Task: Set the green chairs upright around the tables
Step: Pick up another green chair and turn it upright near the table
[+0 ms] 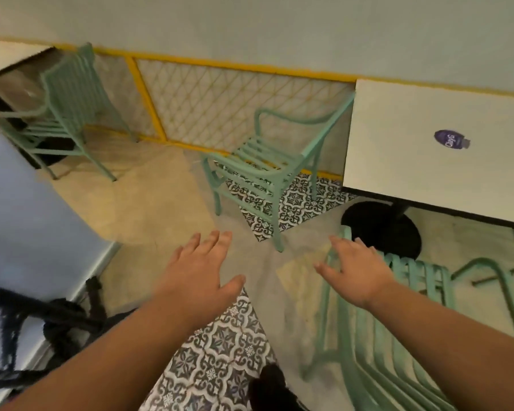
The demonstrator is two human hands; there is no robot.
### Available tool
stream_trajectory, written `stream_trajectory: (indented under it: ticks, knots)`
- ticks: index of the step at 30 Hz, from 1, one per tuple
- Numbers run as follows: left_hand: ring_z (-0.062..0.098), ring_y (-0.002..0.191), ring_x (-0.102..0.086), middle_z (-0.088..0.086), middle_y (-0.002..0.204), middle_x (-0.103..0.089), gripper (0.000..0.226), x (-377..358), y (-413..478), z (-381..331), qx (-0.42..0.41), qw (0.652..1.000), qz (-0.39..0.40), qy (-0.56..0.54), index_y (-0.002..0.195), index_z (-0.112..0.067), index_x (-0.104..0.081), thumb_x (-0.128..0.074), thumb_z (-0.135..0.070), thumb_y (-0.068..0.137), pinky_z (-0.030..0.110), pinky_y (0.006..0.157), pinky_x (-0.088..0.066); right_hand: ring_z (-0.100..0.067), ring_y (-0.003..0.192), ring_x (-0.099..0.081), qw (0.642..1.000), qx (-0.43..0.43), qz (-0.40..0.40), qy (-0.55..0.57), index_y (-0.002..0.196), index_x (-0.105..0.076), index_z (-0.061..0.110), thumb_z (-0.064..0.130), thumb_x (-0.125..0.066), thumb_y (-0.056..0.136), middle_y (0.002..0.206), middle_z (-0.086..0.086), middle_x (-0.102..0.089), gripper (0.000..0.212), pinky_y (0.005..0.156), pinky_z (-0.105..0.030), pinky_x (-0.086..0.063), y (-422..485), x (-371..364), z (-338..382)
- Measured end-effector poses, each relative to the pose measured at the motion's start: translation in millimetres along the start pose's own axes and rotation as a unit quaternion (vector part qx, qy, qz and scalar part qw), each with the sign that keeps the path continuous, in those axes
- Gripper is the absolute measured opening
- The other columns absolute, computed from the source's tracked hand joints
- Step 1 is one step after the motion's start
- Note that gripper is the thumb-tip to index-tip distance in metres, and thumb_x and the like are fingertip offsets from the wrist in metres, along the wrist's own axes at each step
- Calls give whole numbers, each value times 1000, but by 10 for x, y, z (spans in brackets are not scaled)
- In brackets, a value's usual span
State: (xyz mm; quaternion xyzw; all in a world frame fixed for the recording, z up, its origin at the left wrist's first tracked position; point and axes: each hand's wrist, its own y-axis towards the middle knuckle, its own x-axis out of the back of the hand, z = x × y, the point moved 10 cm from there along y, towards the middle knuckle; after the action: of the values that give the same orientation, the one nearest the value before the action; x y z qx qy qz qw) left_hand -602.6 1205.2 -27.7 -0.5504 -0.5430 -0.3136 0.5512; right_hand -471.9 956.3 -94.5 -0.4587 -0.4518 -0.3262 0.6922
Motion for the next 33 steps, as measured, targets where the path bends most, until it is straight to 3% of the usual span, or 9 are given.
stream_trajectory:
  ticks: [10,25,29,33]
  knots:
    - [26,157,-6,-5,171,-8,86,373,1531,301,-60,998,-20,-9,162,-34,2,-39,-65,94,48,126,-14,-30,158,-15,997,-66,-11,31,165,-19,24,71,-36,98,169,-4,-28,84,126,-50,-13,986,328,74]
    - [27,157,-6,-4,171,-9,87,789,3664,794,-144,990,10,-3,163,-33,2,-42,-63,95,49,126,-16,-23,159,-8,979,-166,-30,113,166,-14,26,67,-38,100,171,1,-21,82,128,-45,-8,2219,776,458]
    - [28,157,-6,-2,171,-8,88,649,4238,924,-141,989,35,3,163,-31,2,-43,-62,95,52,125,-17,-21,159,-5,977,-165,-34,130,166,-13,27,65,-40,100,172,2,-19,81,128,-41,-7,2587,803,530]
    - [31,157,-8,-1,171,-10,87,450,4816,1092,-102,993,50,6,163,-30,-1,-45,-61,95,52,125,-17,-22,160,1,990,-111,-29,84,166,-12,26,66,-41,99,172,2,-15,82,127,-37,-2,3068,923,618]
